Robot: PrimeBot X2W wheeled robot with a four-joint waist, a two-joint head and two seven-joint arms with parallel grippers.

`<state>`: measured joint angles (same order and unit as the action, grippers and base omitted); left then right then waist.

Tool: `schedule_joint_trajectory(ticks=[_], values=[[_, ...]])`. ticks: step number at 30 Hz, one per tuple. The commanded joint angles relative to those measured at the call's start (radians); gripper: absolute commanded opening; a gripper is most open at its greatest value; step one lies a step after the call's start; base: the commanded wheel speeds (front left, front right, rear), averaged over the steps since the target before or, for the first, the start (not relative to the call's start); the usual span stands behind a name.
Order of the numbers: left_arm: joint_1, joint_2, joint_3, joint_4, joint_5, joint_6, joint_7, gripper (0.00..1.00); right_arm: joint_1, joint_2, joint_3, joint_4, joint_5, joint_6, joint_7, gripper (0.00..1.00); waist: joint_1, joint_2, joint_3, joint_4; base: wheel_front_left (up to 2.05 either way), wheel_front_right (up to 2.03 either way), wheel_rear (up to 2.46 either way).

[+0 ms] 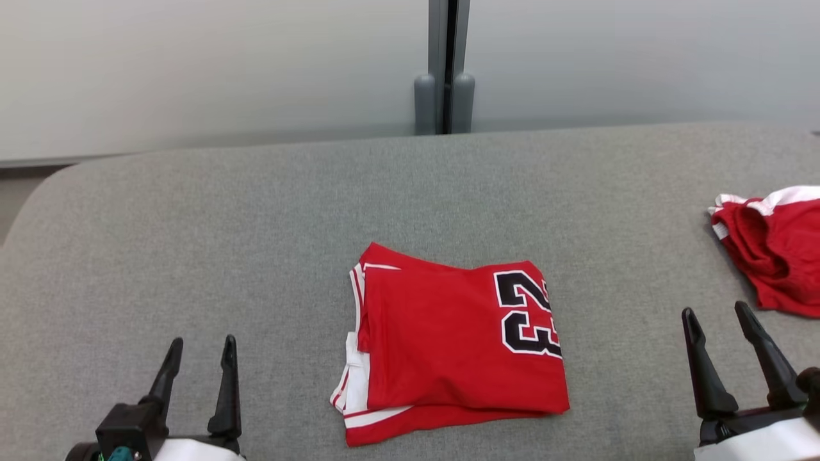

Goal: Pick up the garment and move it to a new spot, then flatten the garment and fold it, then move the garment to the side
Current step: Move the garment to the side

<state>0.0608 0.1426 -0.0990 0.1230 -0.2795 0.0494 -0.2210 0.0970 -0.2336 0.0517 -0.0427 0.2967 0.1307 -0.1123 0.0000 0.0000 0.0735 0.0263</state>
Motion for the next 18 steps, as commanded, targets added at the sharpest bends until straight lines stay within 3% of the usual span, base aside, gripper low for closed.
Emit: schedule_joint_trajectory(ticks=[1, 18], values=[[0.027, 0.009, 0.001, 0.0, -0.004, 0.001, 0.004, 1.0, 0.024, 0.004, -0.002, -0.009, -0.008, 0.0, 0.01, 1.0, 0.0, 0.0, -0.044, -0.002, 0.0, 0.0, 0.0], [0.075, 0.023, -0.012, -0.022, -0.014, 0.012, 0.025, 1.0, 0.103, 0.024, -0.026, -0.076, -0.008, 0.0, 0.067, 1.0, 0.0, 0.0, -0.109, 0.004, 0.0, 0.0, 0.0]])
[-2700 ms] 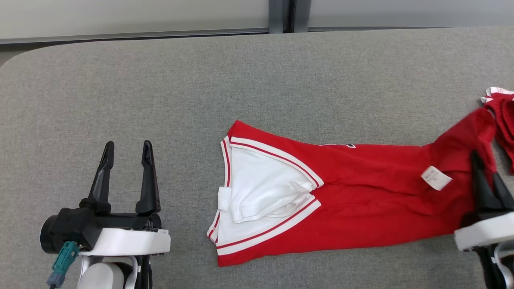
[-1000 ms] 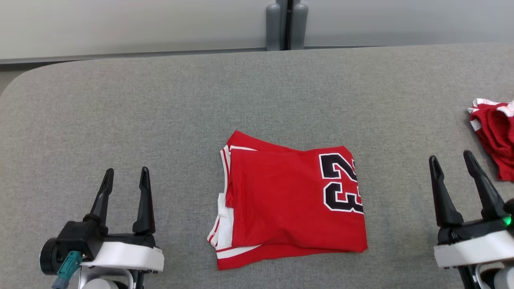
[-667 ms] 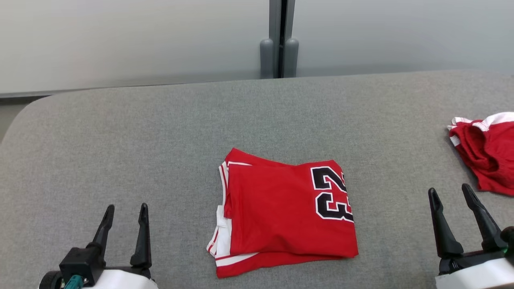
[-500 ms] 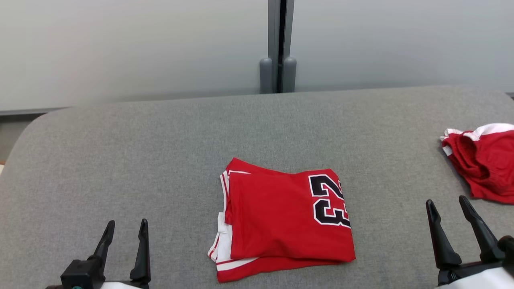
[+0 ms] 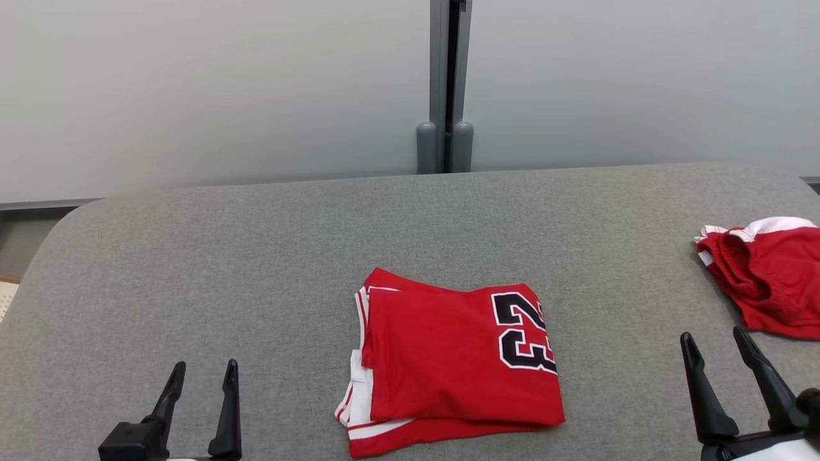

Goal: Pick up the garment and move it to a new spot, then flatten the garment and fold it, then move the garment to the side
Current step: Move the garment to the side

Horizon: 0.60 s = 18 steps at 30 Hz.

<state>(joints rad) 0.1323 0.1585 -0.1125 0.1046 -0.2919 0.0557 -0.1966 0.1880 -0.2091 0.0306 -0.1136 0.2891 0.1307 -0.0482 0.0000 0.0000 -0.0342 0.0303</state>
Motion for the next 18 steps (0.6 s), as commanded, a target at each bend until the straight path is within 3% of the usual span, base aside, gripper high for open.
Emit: schedule_joint_trajectory(ticks=[1, 18], values=[[0.004, 0.008, 0.002, -0.004, -0.002, 0.006, 0.001, 1.0, 0.012, 0.003, -0.003, -0.008, 0.002, 0.0, 0.006, 1.0, 0.0, 0.0, -0.002, -0.001, 0.0, 0.0, 0.0], [-0.014, 0.013, -0.008, -0.009, -0.008, 0.017, -0.004, 1.0, 0.017, 0.021, -0.017, -0.014, -0.007, 0.0, 0.019, 1.0, 0.0, 0.0, -0.006, 0.005, 0.0, 0.0, 0.0]])
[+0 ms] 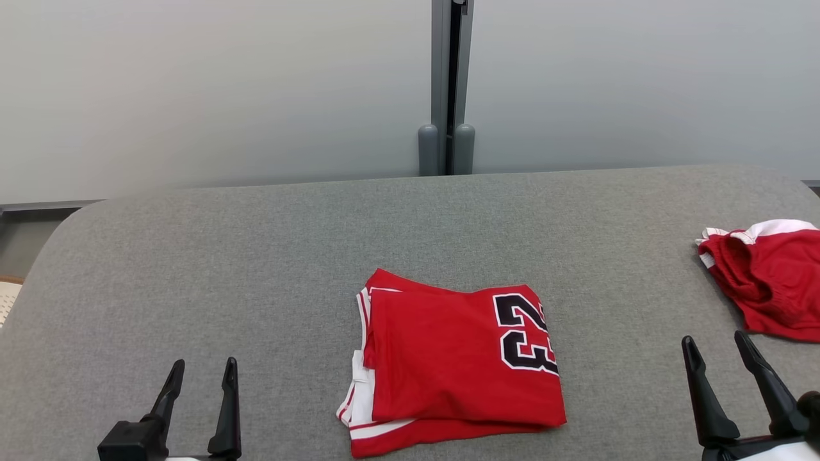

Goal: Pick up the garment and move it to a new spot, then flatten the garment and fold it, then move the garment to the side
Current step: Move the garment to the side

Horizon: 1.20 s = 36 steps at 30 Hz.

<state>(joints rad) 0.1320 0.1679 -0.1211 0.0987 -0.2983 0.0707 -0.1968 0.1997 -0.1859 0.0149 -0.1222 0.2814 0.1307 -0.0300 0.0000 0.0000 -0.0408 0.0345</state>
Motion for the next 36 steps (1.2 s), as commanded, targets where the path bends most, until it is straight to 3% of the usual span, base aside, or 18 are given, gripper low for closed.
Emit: schedule_joint_trajectory(ticks=[1, 9, 16, 25, 31, 32, 33, 34, 36], values=[[-0.016, 0.004, -0.001, -0.003, -0.002, 0.002, -0.005, 1.0, 0.005, -0.004, -0.002, -0.006, -0.001, 0.0, 0.002, 1.0, 0.0, 0.0, 0.002, 0.003, 0.0, 0.0, 0.0], [-0.039, 0.002, -0.01, -0.005, -0.004, 0.002, -0.012, 1.0, -0.005, -0.005, -0.003, -0.007, -0.005, 0.0, 0.007, 1.0, 0.0, 0.0, 0.017, 0.023, 0.0, 0.0, 0.0], [-0.095, -0.012, -0.03, -0.018, 0.0, -0.007, -0.027, 1.0, -0.03, -0.005, 0.012, 0.037, 0.006, 0.0, 0.014, 1.0, 0.0, 0.0, 0.068, 0.083, 0.0, 0.0, 0.0], [-0.222, -0.063, -0.062, -0.025, -0.002, -0.024, -0.059, 1.0, -0.164, -0.036, 0.093, 0.291, 0.057, 0.0, 0.008, 1.0, 0.0, 0.0, 0.218, 0.213, 0.0, 0.0, 0.0], [-0.284, -0.088, -0.077, -0.014, 0.0, -0.035, -0.067, 1.0, -0.265, -0.035, 0.157, 0.482, 0.106, 0.0, 0.052, 0.97, 0.0, 0.0, 0.294, 0.26, 0.0, 0.0, 0.0], [-0.29, -0.092, -0.077, -0.013, 0.002, -0.035, -0.068, 1.0, -0.275, -0.037, 0.172, 0.505, 0.113, 0.0, 0.063, 0.48, 0.0, 0.0, 0.3, 0.262, 0.0, 0.0, 0.0], [-0.294, -0.094, -0.074, -0.017, 0.004, -0.034, -0.068, 1.0, -0.284, -0.038, 0.181, 0.522, 0.116, 0.0, 0.068, 0.15, 0.0, 0.0, 0.304, 0.261, 0.0, 0.0, 0.0], [-0.298, -0.096, -0.069, -0.023, 0.006, -0.034, -0.068, 1.0, -0.29, -0.042, 0.191, 0.537, 0.11, 0.0, 0.077, 0.0, 0.0, 0.0, 0.31, 0.258, 0.0, 0.0, 0.0], [-0.302, -0.099, -0.06, -0.037, 0.013, -0.035, -0.068, 1.0, -0.309, -0.048, 0.212, 0.538, 0.105, 0.0, 0.066, 0.0, 0.0, 0.0, 0.319, 0.241, 0.0, 0.0, 0.0]])
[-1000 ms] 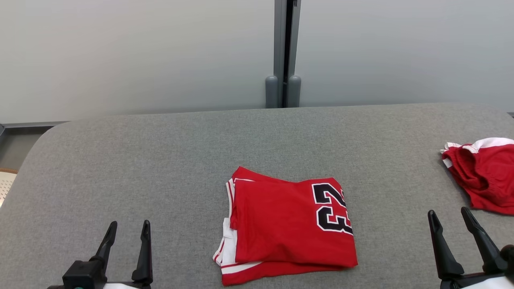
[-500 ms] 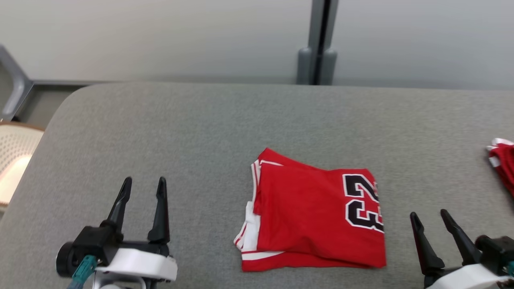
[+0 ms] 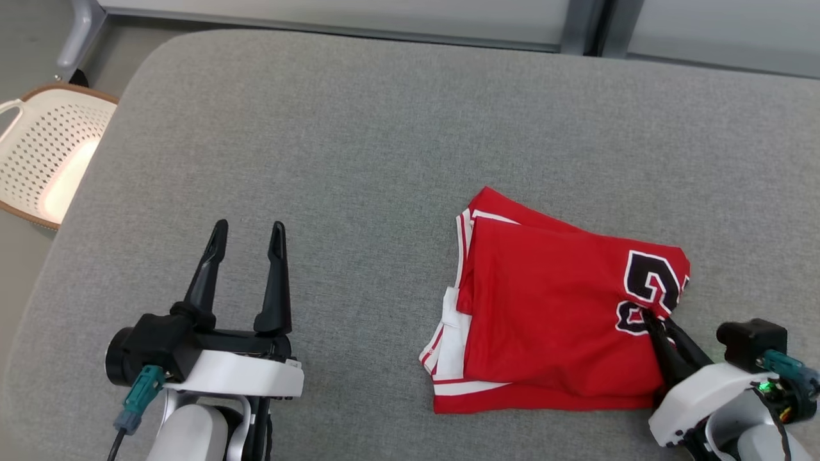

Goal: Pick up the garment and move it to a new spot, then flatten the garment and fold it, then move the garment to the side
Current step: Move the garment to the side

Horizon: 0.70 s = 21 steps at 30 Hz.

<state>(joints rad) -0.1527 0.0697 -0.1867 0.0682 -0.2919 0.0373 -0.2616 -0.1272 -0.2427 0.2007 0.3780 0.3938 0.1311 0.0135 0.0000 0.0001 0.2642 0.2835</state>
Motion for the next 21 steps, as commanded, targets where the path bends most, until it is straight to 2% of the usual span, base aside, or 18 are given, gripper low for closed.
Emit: schedule_joint_trajectory(ticks=[1, 3, 7, 15, 18, 21], values=[[-0.019, -0.001, 0.007, -0.012, 0.014, -0.004, -0.003, 1.0, 0.011, 0.003, 0.036, 0.033, -0.004, -0.001, 0.014, 0.0, 0.0, -0.0001, 0.017, -0.019, 0.0, 0.0, 0.0], [-0.021, -0.002, 0.016, -0.026, 0.025, -0.007, -0.003, 1.0, -0.009, -0.012, 0.056, 0.009, -0.016, -0.001, -0.011, 0.0, 0.0, -0.0001, 0.019, -0.05, 0.0, 0.0, 0.0], [-0.014, 0.0, 0.037, -0.061, 0.046, -0.007, -0.002, 1.0, -0.049, -0.051, 0.094, -0.053, -0.043, -0.001, -0.051, 0.0, 0.0, -0.0001, 0.025, -0.158, 0.0, 0.0, 0.0], [-0.04, 0.03, 0.031, -0.116, 0.082, -0.023, -0.001, 1.0, -0.17, -0.188, 0.087, -0.109, -0.038, -0.001, -0.074, 0.0, 0.0, -0.0001, 0.072, -0.392, 0.0, 0.0, 0.0], [-0.072, 0.039, 0.013, -0.125, 0.095, -0.036, 0.012, 1.0, -0.237, -0.259, 0.066, -0.095, -0.027, -0.001, -0.074, 0.0, 0.0, -0.0001, 0.112, -0.434, 0.0, 0.0, 0.0], [-0.111, 0.049, -0.004, -0.126, 0.102, -0.053, 0.025, 1.0, -0.301, -0.33, 0.055, -0.082, -0.015, -0.001, -0.074, 0.0, 0.0, -0.0001, 0.158, -0.446, 0.0, 0.0, 0.0]])
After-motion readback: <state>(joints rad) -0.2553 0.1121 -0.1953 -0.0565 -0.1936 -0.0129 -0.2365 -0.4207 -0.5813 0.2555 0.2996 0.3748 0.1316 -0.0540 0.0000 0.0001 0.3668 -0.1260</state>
